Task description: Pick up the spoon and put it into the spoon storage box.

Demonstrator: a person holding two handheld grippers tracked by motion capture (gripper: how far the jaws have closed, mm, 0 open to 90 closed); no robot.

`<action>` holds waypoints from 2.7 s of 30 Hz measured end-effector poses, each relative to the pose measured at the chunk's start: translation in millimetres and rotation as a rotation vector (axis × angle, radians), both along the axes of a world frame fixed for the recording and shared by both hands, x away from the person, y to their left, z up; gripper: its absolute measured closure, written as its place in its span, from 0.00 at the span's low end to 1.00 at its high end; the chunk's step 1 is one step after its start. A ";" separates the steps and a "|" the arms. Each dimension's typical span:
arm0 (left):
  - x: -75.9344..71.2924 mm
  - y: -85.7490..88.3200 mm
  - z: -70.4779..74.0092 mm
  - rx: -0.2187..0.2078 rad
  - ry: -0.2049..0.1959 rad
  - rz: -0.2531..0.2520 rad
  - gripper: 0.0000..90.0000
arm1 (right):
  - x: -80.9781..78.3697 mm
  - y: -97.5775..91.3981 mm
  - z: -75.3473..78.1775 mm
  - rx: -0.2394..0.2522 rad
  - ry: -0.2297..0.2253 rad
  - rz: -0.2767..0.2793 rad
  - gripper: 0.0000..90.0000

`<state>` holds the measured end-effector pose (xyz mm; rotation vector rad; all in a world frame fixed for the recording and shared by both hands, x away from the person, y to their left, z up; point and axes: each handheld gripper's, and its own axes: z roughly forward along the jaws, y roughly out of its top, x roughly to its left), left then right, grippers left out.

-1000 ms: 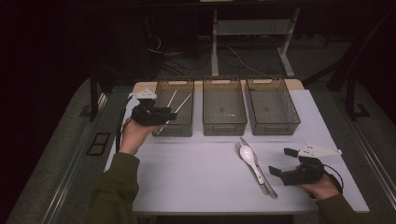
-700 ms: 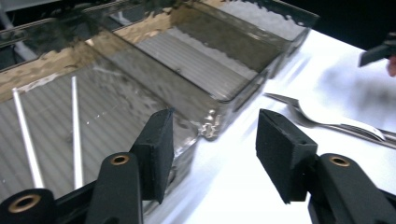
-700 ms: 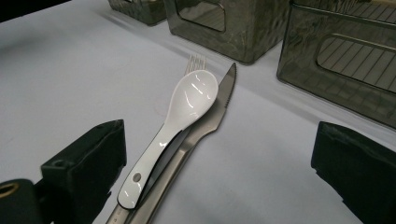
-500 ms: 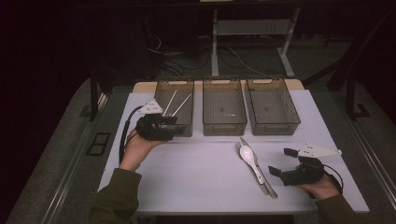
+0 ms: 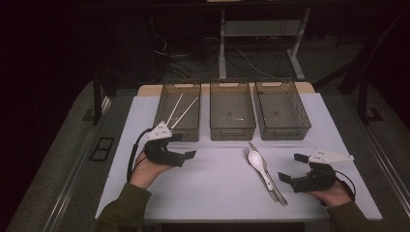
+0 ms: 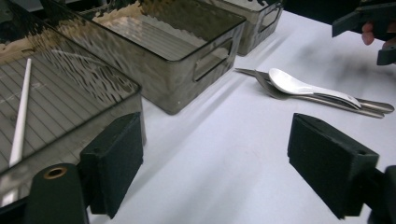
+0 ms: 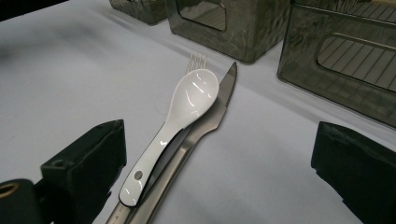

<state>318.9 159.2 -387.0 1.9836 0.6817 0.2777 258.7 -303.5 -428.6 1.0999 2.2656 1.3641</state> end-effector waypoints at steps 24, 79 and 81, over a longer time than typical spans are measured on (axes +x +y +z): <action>-49.6 1.6 -33.9 -0.007 0.012 -0.037 0.00 | -0.8 1.4 5.8 -0.016 0.048 0.006 0.10; -48.2 -2.6 -37.3 -0.010 0.050 -0.059 0.00 | 0.9 59.0 -7.2 -0.241 0.177 0.174 1.00; -48.2 -2.5 -37.1 -0.010 0.049 -0.059 0.00 | 1.8 55.5 -7.2 -0.241 0.176 0.163 1.00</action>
